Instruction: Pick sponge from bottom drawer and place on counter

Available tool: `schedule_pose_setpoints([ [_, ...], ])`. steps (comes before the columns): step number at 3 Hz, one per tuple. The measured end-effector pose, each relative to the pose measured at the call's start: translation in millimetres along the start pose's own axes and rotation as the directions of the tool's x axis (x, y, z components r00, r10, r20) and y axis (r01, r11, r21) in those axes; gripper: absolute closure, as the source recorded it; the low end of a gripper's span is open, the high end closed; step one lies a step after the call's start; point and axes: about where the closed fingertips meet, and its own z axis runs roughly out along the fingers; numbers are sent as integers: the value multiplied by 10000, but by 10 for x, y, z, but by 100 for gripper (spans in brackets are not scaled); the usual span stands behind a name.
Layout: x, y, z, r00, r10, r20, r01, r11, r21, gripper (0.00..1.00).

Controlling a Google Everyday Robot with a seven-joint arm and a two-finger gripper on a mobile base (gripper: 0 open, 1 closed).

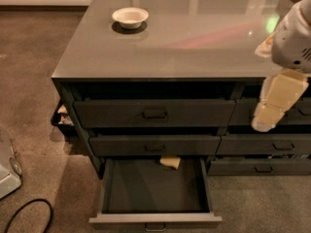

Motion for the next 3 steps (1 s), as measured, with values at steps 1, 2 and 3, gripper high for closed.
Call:
schedule_pose_setpoints([
  [1, -224, 278, 513, 9843, 1618, 709, -1519, 9802, -1272, 0],
  [2, -579, 741, 1050, 9005, 4079, 1509, -3552, 8900, -2858, 0],
  [3, -830, 1204, 1499, 7477, 6502, 1352, -5497, 7201, -4234, 0],
])
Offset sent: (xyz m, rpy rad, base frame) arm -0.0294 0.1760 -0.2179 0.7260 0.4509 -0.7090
